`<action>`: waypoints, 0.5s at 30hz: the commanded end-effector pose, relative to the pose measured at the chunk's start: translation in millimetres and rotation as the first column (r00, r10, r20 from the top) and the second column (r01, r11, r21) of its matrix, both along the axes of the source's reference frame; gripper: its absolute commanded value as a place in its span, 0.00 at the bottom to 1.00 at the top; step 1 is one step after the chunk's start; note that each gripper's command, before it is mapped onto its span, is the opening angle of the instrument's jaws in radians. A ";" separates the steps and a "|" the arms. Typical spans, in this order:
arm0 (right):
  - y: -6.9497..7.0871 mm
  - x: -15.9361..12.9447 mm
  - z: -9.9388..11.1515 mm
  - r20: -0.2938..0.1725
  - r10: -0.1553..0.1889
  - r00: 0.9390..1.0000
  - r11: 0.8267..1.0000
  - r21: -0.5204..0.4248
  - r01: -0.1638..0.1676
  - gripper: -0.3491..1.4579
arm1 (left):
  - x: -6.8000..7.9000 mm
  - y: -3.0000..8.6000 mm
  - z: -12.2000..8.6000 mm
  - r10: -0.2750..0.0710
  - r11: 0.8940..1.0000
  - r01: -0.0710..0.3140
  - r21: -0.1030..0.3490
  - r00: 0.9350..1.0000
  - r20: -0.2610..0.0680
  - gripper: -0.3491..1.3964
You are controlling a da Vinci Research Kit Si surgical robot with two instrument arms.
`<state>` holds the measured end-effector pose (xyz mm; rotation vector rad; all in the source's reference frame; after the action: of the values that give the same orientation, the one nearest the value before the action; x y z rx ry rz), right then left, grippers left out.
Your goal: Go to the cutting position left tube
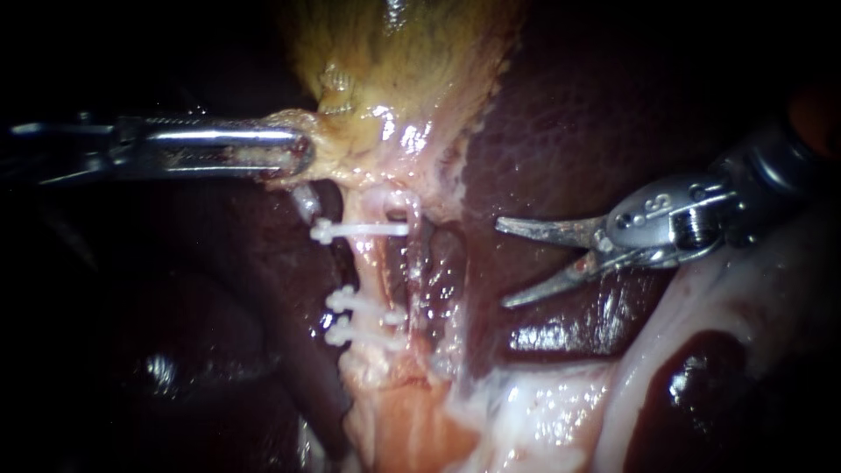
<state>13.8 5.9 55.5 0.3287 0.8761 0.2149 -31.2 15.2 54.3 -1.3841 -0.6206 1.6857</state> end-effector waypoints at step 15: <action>-0.3 3.9 -0.8 -0.059 -0.070 0.996 0.993 0.093 0.075 0.98 | 3.1 -0.2 -4.0 0.014 1.000 -0.014 0.014 1.000 0.016 0.00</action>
<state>18.4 5.6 54.5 0.4703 0.9088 0.1869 -28.2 14.9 50.3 -1.3851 -0.6513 1.6804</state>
